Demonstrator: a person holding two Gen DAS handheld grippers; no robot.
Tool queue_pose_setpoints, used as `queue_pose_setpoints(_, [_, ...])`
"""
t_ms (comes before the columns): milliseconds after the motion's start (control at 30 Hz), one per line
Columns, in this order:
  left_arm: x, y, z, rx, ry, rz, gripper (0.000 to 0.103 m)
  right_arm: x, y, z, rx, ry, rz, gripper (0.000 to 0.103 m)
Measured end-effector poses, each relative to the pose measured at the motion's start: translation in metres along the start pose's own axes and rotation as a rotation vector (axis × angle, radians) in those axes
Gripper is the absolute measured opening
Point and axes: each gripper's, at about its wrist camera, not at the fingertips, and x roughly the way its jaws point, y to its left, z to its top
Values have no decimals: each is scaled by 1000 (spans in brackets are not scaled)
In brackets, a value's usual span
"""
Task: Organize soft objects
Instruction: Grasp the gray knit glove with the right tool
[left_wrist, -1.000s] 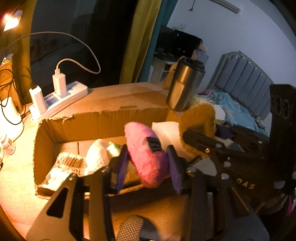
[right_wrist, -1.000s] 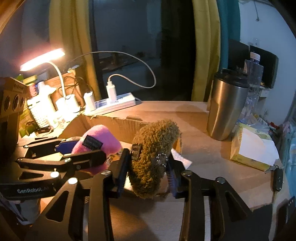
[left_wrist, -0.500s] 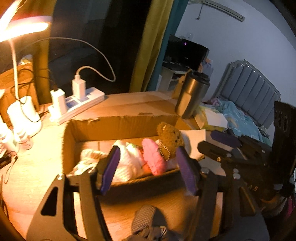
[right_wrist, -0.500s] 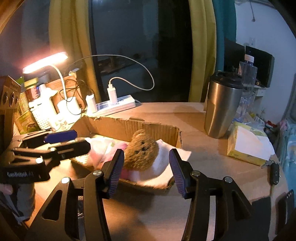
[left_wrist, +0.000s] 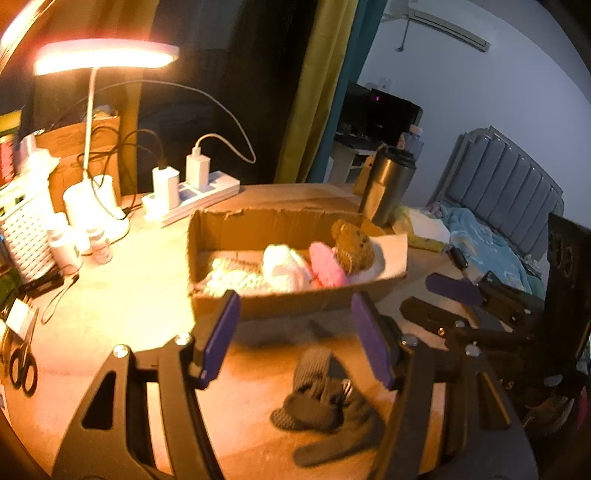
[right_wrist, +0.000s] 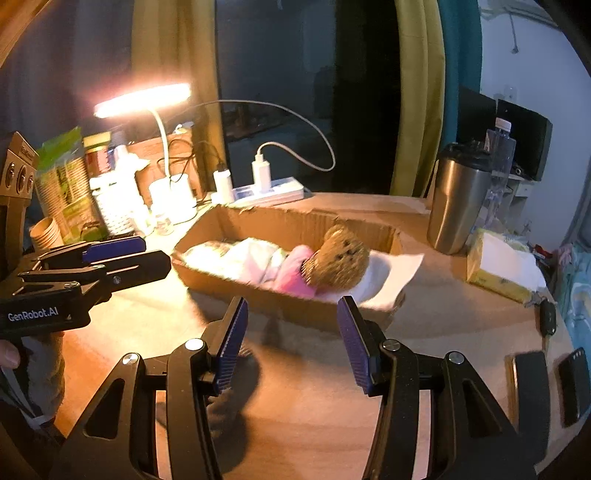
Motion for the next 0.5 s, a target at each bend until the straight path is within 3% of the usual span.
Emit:
queue_pose_setpoints(367, [-17, 27, -36, -37, 16, 22, 65, 7, 32, -28, -18, 63, 13, 54])
queue_pose_setpoints(500, [-18, 38, -49, -56, 31, 28, 65, 19, 43, -39, -24, 103, 21, 64])
